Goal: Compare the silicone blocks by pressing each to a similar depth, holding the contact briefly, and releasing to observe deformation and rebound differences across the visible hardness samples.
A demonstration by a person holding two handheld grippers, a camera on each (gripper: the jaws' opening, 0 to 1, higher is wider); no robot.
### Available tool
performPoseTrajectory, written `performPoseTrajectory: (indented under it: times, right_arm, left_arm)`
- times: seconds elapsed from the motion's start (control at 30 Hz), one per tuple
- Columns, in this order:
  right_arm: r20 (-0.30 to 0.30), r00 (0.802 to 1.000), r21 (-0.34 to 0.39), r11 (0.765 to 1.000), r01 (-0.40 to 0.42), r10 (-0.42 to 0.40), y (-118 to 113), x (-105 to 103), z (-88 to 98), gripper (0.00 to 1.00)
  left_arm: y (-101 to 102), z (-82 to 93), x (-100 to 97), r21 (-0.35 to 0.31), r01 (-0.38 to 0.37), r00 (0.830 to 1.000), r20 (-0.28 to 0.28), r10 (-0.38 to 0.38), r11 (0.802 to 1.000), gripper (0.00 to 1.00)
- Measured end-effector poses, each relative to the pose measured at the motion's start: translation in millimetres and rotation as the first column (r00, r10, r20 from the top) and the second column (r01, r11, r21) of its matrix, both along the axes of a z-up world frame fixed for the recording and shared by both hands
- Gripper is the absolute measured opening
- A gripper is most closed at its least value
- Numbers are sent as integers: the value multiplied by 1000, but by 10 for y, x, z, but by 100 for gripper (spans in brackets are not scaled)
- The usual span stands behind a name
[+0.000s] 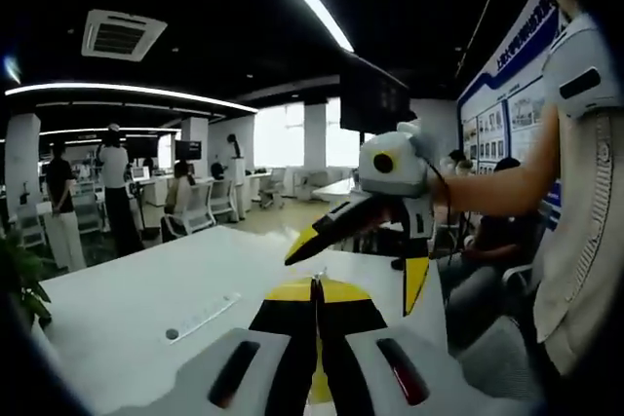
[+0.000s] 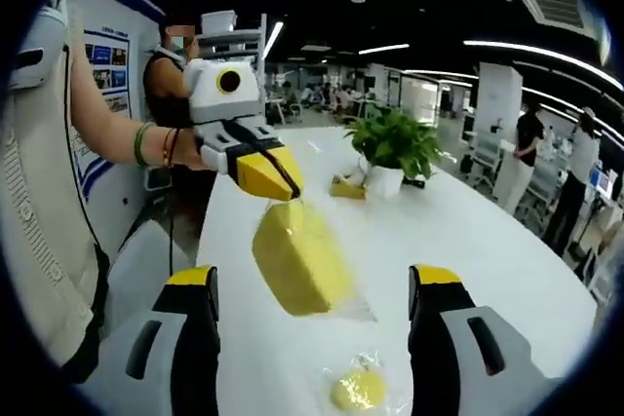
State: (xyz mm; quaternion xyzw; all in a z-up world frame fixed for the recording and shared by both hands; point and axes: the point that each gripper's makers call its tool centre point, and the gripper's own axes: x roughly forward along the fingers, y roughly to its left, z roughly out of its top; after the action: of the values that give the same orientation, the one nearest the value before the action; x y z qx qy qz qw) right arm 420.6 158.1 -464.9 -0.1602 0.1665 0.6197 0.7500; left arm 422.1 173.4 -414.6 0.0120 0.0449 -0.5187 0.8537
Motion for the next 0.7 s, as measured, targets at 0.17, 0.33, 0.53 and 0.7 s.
performPoseTrajectory:
  times: [0.17,0.33,0.53,0.7]
  right_arm:
    - [-4,998,-30,998,-57,57,157,-1,-73,76]
    - [-14,995,-68,993,-101,100,235,-14,-179,74]
    - [-40,990,-98,985,-141,138,268,-37,-304,68]
    - [-43,986,-97,982,-163,159,283,-84,-312,61]
  left_arm:
    - [-48,29,-34,-1,31,999,8,-31,1000,0]
    - [-231,72,-180,12,92,996,20,-93,996,0]
    - [-313,135,-249,-7,133,991,30,-132,991,0]
    - [-362,161,-289,-10,152,988,39,-151,988,0]
